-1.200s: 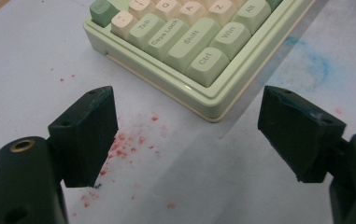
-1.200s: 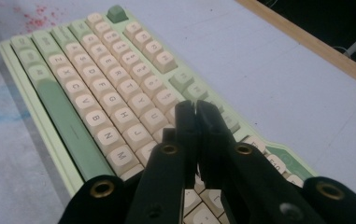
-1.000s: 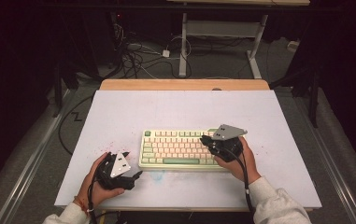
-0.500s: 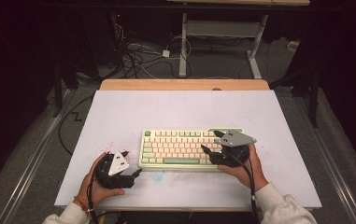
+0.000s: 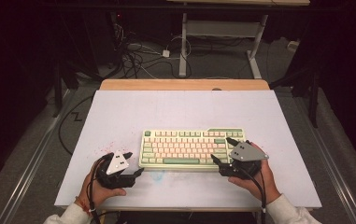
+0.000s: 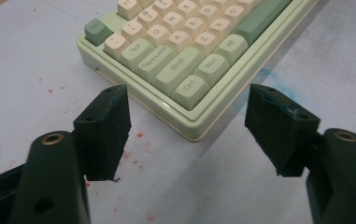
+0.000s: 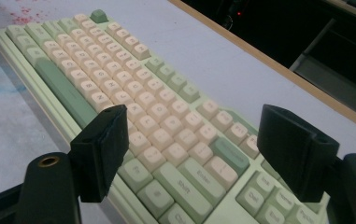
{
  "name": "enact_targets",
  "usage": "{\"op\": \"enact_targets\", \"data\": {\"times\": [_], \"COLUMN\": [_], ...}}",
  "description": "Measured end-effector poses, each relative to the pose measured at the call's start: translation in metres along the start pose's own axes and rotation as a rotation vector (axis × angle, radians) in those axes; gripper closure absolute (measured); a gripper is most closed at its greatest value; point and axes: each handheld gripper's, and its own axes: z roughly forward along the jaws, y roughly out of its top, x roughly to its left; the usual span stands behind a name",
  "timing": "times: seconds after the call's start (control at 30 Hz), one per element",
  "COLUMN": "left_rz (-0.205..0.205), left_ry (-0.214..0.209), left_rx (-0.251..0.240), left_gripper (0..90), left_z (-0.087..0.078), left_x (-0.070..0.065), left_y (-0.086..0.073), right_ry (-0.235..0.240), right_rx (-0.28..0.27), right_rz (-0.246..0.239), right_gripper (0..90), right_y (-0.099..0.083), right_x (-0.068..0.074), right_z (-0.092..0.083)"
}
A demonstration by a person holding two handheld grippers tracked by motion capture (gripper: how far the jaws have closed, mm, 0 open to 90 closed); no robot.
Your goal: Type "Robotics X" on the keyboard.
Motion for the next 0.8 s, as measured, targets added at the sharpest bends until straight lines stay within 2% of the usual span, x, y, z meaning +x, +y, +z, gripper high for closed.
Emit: {"op": "enact_targets", "data": {"times": [0.07, 0.1, 0.13, 0.17, 0.2, 0.33, 0.37, 0.5, 0.63, 0.8], "left_rz": [-0.007, -0.009, -0.013, -0.012, -0.007, 0.033, 0.043, 0.11, 0.14, 0.17], "left_ry": [0.002, -0.013, -0.029, -0.036, -0.045, -0.077, -0.084, -0.102, -0.121, -0.143], "left_rx": [-0.001, -0.005, -0.014, -0.016, -0.017, -0.027, -0.029, -0.004, 0.029, 0.073], "left_gripper": [39.2, 42.8, 51.8, 56.9, 56.9, 82.4, 84.7, 87.6, 87.6, 87.5], "left_z": [-0.001, -0.002, -0.003, -0.004, -0.004, -0.001, 0.001, 0.011, 0.027, 0.049], "left_x": [0.0, 0.0, 0.0, 0.0, 0.0, -0.004, -0.006, -0.015, -0.023, -0.034], "left_y": [0.003, 0.004, 0.005, 0.007, 0.009, 0.021, 0.025, 0.045, 0.062, 0.083], "right_ry": [-0.013, -0.016, -0.02, -0.026, -0.026, -0.062, -0.063, -0.072, -0.071, -0.073], "right_rx": [0.001, -0.002, -0.005, -0.005, -0.005, -0.006, -0.002, 0.017, 0.039, 0.024], "right_rz": [-0.003, 0.001, 0.02, 0.028, 0.028, 0.042, 0.048, 0.056, 0.041, 0.033], "right_gripper": [25.6, 25.6, 25.6, 25.6, 25.6, 25.6, 25.6, 25.6, 25.6, 26.2], "right_y": [-0.004, -0.006, -0.011, -0.014, -0.014, -0.031, -0.034, -0.042, -0.047, -0.048], "right_x": [-0.001, -0.001, -0.003, -0.004, -0.004, -0.007, -0.008, -0.007, -0.004, 0.0], "right_z": [-0.006, -0.01, -0.018, -0.021, -0.021, -0.036, -0.038, -0.044, -0.045, -0.045]}}
